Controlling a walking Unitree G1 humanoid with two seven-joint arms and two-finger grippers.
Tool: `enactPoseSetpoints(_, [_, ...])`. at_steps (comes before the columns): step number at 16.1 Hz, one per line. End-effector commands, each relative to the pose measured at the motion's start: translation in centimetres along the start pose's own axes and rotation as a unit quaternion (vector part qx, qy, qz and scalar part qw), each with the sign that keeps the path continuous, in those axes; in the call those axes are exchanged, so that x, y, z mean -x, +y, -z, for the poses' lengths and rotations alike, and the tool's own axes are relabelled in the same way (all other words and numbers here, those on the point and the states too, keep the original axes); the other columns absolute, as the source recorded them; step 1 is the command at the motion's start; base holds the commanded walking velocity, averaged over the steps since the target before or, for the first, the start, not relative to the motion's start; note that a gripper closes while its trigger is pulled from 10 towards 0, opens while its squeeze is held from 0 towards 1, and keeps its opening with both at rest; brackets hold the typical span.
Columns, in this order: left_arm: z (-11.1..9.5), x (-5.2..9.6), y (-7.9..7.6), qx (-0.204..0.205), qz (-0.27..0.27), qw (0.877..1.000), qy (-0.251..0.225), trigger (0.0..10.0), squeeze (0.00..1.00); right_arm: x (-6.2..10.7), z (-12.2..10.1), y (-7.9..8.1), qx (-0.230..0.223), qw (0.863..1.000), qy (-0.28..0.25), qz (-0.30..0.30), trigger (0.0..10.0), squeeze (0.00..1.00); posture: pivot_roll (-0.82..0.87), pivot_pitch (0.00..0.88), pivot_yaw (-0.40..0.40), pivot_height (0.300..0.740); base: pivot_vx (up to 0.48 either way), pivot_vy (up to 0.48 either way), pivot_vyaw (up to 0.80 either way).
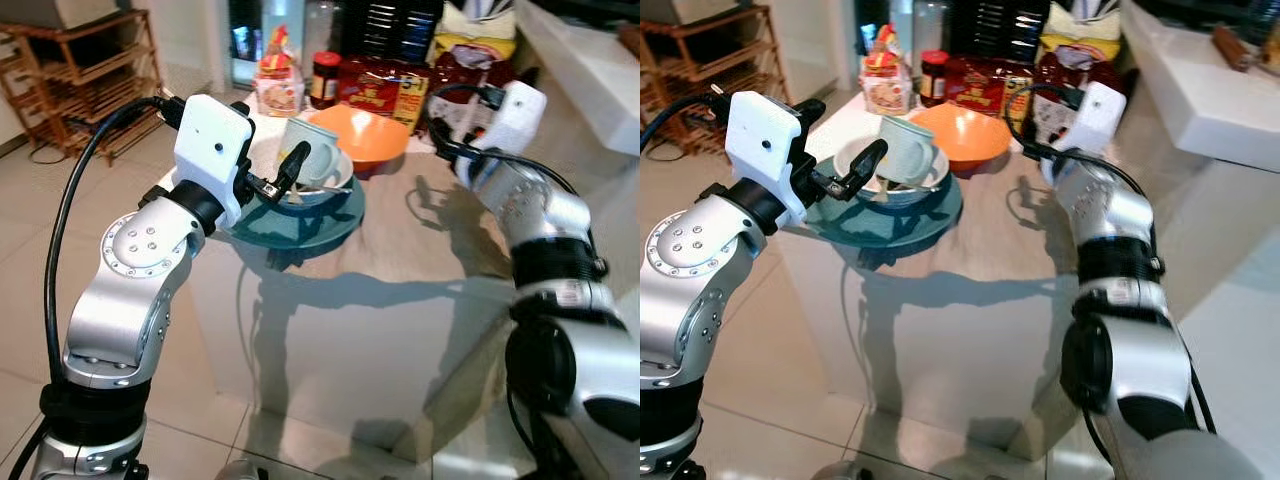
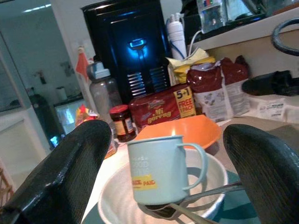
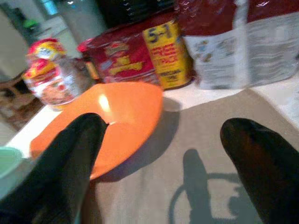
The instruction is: Setting the table
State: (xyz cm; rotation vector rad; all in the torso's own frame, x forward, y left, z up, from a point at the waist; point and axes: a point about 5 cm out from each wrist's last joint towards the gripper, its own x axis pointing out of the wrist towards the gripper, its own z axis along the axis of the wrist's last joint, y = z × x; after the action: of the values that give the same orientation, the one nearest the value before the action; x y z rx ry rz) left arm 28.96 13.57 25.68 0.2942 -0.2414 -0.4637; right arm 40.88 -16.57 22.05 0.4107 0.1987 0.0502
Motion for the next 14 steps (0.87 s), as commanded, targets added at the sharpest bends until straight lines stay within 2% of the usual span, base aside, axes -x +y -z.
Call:
enactPoseSetpoints(1, [-0.3,0.0,-0.4,-0.003,0.014,1.0,-0.001,10.0,0.0,-0.3,-0.9,0.5,-0.008,1.0,-0.012,-0.014,10.0,1.0,0.12,0.0,-0.082,0.74,0.0,0.0,0.0])
enactPoseSetpoints(3, [-0.7,0.0,-0.2,-0.014,-0.004,1.0,-0.003,10.0,0.0,-0.5,-2.2,2.0,0.014,0.998,-0.049,-0.045,10.0,1.0,0.14,0.0,-0.09,0.74,0.0,0.0,0.0])
enactPoseSetpoints(4, [-0.6,0.0,0.0,-0.013,-0.024,1.0,-0.001,10.0,0.0,-0.3,-2.7,2.7,0.041,0.994,-0.078,-0.058,10.0,0.78,0.14,0.002,-0.09,0.74,0.0,0.0,0.0])
enactPoseSetpoints(5, [-0.6,0.0,0.0,-0.014,-0.034,0.999,-0.002,10.0,0.0,-0.1,-2.8,2.8,0.051,0.993,-0.091,-0.061,10.0,0.0,0.13,0.015,-0.089,0.74,0.0,0.0,0.0])
enactPoseSetpoints(6, [-0.3,-0.2,-0.1,-0.007,-0.058,0.998,-0.001,10.0,0.0,0.5,-2.2,2.7,0.064,0.99,-0.112,-0.061,10.0,0.0,0.13,0.017,-0.089,0.74,0.0,0.0,0.0])
enactPoseSetpoints(8, [-0.3,-0.5,-0.6,0.008,-0.066,0.998,-0.001,10.0,0.0,2.6,-0.5,2.9,0.074,0.981,-0.161,-0.082,10.0,0.0,0.12,0.038,-0.074,0.74,0.0,0.0,0.0])
enactPoseSetpoints(10, [-0.1,-0.7,-0.9,0.009,-0.067,0.998,0.003,10.0,0.0,3.9,0.3,2.9,0.087,0.975,-0.185,-0.085,10.0,0.0,0.11,0.053,-0.056,0.74,0.0,0.0,0.0])
enactPoseSetpoints(11, [0.0,-0.9,-1.0,-0.004,-0.078,0.997,-0.001,10.0,0.0,5.7,0.8,2.6,0.097,0.967,-0.223,-0.074,10.0,0.0,0.11,0.056,-0.054,0.74,0.0,0.0,0.0])
enactPoseSetpoints(13, [0.2,-1.1,-0.8,-0.004,-0.091,0.996,0.0,10.0,0.0,7.5,1.5,2.3,0.103,0.964,-0.24,-0.05,10.0,0.0,0.1,0.06,-0.046,0.74,0.0,0.0,0.0])
enactPoseSetpoints(14, [0.1,-1.2,-0.8,0.001,-0.089,0.996,-0.004,10.0,0.0,7.7,1.6,2.2,0.102,0.967,-0.232,-0.032,10.0,0.0,0.09,0.059,-0.039,0.74,0.0,0.0,0.0])
